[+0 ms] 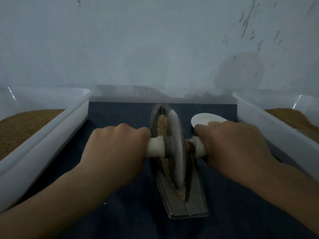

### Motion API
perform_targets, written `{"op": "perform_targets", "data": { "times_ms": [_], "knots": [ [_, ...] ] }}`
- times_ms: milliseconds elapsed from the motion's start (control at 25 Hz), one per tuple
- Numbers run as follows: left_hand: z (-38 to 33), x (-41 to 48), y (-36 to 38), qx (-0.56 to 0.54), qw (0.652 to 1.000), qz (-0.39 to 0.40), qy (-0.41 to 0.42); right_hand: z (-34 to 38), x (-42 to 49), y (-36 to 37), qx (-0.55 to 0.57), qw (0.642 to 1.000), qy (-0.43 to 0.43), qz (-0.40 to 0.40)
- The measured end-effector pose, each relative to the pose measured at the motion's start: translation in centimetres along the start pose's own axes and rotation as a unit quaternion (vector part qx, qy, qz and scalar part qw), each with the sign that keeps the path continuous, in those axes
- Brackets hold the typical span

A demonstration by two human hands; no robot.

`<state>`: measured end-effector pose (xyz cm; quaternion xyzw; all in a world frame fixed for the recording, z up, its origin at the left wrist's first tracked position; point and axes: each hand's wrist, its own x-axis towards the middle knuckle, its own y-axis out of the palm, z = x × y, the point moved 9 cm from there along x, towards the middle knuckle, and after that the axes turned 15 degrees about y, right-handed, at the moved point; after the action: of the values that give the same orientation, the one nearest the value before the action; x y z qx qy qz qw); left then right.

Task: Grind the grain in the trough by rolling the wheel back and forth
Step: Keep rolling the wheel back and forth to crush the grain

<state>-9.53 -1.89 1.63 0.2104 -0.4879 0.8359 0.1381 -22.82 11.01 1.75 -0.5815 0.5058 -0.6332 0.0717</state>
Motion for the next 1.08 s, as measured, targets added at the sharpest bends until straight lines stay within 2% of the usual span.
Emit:
{"op": "perform_targets", "data": {
  "times_ms": [80, 200, 320, 440, 600, 680, 880, 1000, 1080],
  "knots": [
    [0.6, 1.0, 1.6, 0.014, 0.998, 0.049, -0.025, 0.0, 1.2, 1.7, -0.002, 1.000, 0.012, 0.029],
    [2.9, 5.0, 5.1, 0.031, 0.992, 0.104, -0.068, -0.5, 5.3, 6.3, -0.018, 0.991, 0.090, 0.094],
    [4.3, 7.2, 6.2, -0.010, 0.984, 0.160, -0.074, -0.7, 7.5, 7.5, 0.002, 0.985, 0.113, 0.130],
    [2.5, 4.3, 4.6, -0.024, 0.988, 0.142, -0.063, -0.4, 4.6, 5.8, -0.004, 0.990, 0.070, 0.125],
    [-0.1, 1.4, 0.2, 0.029, 0.999, 0.024, 0.017, -0.7, 0.1, 1.7, -0.016, 0.999, 0.026, 0.030],
    [0.1, 2.4, 1.1, 0.045, 0.998, 0.051, 0.009, -0.9, 0.3, 2.5, -0.024, 0.998, 0.045, 0.047],
    [4.5, 6.2, 6.8, -0.028, 0.985, 0.142, -0.092, -0.3, 7.6, 7.0, -0.012, 0.988, 0.104, 0.114],
    [4.0, 5.5, 6.1, -0.037, 0.984, 0.153, -0.087, -0.3, 7.2, 6.4, -0.005, 0.987, 0.084, 0.138],
    [2.2, 3.5, 4.3, -0.016, 0.992, 0.117, -0.053, -0.4, 3.9, 5.0, -0.007, 0.990, 0.059, 0.125]
  ]
}}
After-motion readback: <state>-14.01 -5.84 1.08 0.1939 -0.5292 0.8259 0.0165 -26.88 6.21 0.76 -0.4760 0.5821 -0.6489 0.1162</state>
